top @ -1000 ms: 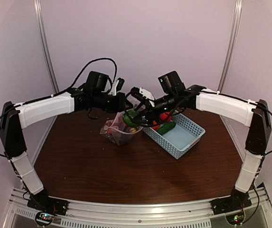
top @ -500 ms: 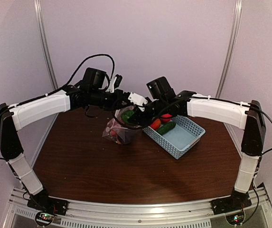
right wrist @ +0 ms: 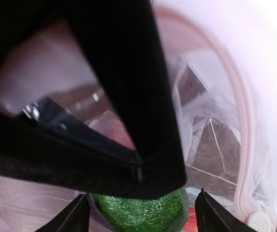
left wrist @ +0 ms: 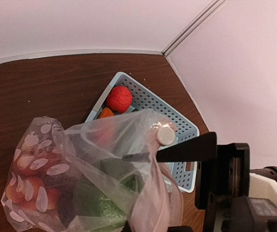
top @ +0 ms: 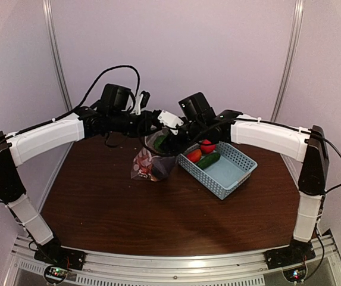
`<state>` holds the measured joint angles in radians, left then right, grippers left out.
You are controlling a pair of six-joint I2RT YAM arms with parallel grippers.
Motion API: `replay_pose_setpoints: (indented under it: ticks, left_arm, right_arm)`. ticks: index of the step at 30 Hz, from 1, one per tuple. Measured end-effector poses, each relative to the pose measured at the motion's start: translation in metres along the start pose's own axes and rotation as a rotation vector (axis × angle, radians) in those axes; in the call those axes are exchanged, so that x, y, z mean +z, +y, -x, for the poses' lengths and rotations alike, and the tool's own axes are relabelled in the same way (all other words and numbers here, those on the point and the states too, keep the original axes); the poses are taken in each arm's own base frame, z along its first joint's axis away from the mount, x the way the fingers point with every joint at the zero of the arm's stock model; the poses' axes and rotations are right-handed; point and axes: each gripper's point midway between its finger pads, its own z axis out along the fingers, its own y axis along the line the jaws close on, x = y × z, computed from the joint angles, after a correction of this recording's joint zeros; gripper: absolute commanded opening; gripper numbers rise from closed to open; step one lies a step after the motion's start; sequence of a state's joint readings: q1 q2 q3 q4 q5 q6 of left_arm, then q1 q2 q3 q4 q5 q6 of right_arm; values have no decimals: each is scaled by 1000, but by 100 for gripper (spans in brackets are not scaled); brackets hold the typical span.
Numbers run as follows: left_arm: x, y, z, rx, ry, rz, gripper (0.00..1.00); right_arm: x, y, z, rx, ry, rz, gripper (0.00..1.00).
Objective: Place the food in the zip-top bag and seal the zipper
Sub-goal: Place the fake fruit in the zipper food storage bag, then adjust the zipper food storage bag at the center of the board.
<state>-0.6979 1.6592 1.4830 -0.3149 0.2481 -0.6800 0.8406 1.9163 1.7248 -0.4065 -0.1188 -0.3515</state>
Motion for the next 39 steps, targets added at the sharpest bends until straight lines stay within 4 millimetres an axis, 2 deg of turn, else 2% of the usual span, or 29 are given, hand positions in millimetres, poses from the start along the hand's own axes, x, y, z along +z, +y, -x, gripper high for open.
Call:
replay_pose_setpoints:
  ticks: [3, 9, 12, 16, 19, 20, 23, 28, 32, 35, 39]
  left_arm:
    - [1, -2, -2, 1, 5, -5, 0]
    - [2, -5, -4, 5, 5, -19, 0]
    - [4, -5, -8, 5, 17, -23, 0]
    - [3, -5, -11, 28, 35, -18, 0]
    - [4, -6, -9, 52, 46, -15, 0]
    - [4, -6, -10, 58, 51, -13, 0]
    - [5, -5, -13, 70, 68, -15, 0]
    - [9, -3, -17, 76, 84, -17, 0]
    - [9, -4, -20, 74, 94, -20, 0]
    - [9, -4, -22, 72, 103, -25, 0]
    - [10, -4, -24, 74, 112, -28, 0]
  right_arm:
    - [-6, 5, 13, 23, -23, 55, 78]
    - [-30, 20, 22, 65, -29, 204, 77]
    - [-59, 30, 39, 48, -81, 267, 72]
    - [-120, 40, 59, -125, -165, 333, 63]
    - [-148, 44, 57, -300, -183, 334, 57]
    - [-150, 45, 54, -344, -178, 335, 56]
    - [-140, 48, 35, -453, -125, 343, 54]
    - [-101, 60, -6, -554, 6, 391, 54]
    - [-81, 68, -25, -601, 67, 414, 53]
    - [-69, 71, -35, -619, 100, 426, 41]
    - [-55, 75, -51, -631, 155, 442, 13]
